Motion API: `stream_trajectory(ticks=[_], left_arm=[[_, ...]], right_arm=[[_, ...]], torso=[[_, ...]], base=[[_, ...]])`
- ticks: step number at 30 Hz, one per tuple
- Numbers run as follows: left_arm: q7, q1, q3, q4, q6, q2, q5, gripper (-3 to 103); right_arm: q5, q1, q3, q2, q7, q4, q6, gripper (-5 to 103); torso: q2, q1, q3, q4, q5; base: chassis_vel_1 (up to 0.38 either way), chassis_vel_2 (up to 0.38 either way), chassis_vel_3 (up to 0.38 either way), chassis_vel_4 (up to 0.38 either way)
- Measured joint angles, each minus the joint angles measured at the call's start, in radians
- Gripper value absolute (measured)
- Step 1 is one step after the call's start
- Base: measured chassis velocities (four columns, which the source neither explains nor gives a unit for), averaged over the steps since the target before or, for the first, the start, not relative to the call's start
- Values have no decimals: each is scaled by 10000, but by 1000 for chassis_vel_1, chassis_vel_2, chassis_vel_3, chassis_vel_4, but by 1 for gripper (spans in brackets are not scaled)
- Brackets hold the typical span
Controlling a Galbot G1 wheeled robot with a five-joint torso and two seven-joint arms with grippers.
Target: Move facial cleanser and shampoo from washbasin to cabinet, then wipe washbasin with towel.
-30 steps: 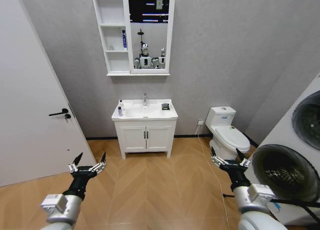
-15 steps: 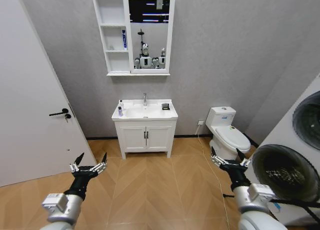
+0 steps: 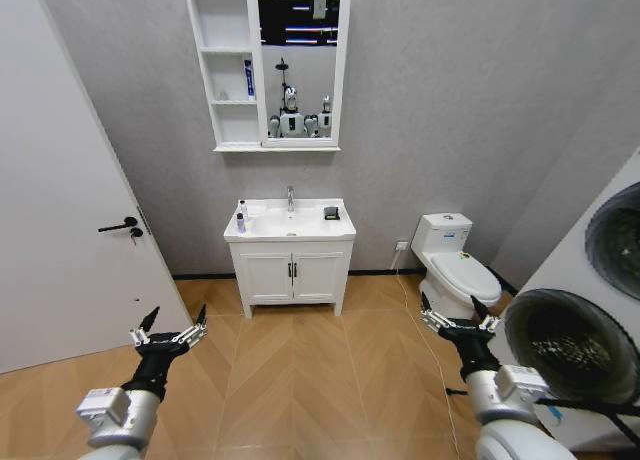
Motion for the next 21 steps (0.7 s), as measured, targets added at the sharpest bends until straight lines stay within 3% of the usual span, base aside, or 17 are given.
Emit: stream_trajectory(ticks=[7,16,19,21], left_arm=[[-1,-4,-17,0,-20,92,-7,100],[-3,-101,13,110,-54,99,-7,100],[93,-69,-15,301,-202,99,13,100],[323,-72,-43,722,-644,42,173,100]], right_arm=[[-26,5,-24,54,0,0,0,100],[-30,32,-16,27,-35,0,0,100],[-71,92,-39,22,-124,-6,29,100],[-369,197,-109,43,-363,-439,424,100]], torso=[[0,-1,0,0,0],[-1,2,0,-1,5],[-3,8,3,1,-2],[-2,5,2,-1,2]], base=[[-60,53,62,-54],[-206,190,183,-200],[-203,238,225,-227],[-207,218,210,-213]])
